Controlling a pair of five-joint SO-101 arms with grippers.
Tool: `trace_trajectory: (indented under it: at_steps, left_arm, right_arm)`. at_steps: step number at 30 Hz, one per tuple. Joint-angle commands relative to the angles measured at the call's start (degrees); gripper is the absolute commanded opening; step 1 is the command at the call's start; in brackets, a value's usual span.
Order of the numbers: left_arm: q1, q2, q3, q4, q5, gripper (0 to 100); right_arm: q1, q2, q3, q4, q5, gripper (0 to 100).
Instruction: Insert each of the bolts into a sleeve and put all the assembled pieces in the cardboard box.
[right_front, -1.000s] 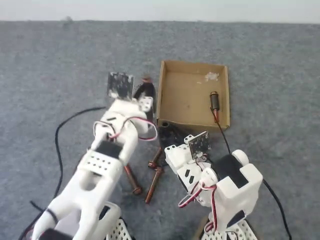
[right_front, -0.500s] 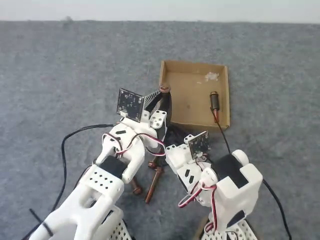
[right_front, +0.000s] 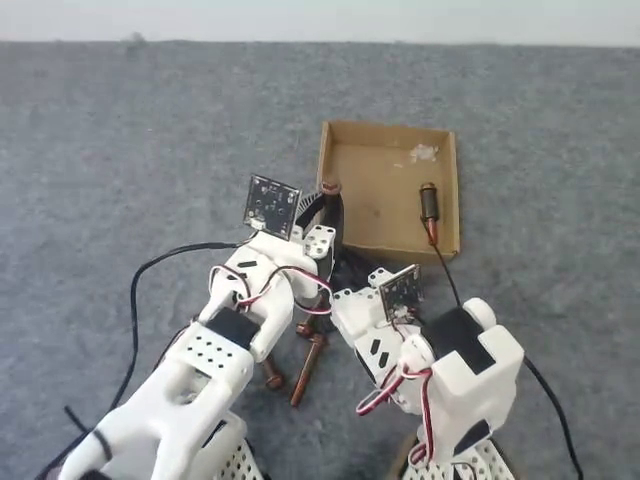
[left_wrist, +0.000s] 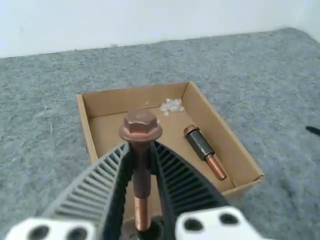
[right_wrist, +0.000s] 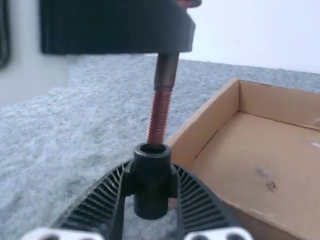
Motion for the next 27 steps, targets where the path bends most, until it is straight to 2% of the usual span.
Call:
trace_trajectory:
  at_steps: [1,4,8,11,19,27]
  left_arm:
    - [0.09,0.18,-2.24,0.18,0.35,2]
    - [0.35,0.18,-2.15,0.26,0.88,2]
    - [0.09,0.18,-2.15,0.26,5.98,2]
    - [0.09,0.18,-2.33,0.88,6.24,2]
    - [0.26,0.09,-9.54,16.09,6.42,2]
    - [0.35,0.18,-10.07,17.23,6.42,2]
  right_arm:
    - [-0.04,-0.4,0.35,-2.07,0.79,0.6]
    - [-0.04,-0.4,0.35,-1.98,0.79,0.6]
    - [0.13,-0.4,0.35,-2.07,0.79,0.6]
    - [0.84,-0.4,0.09,-1.89,0.79,0.6]
    - [0.92,-0.4,-0.09,-1.63,0.79,0.6]
    - [0.92,-0.4,-0.09,-1.63,0.79,0.6]
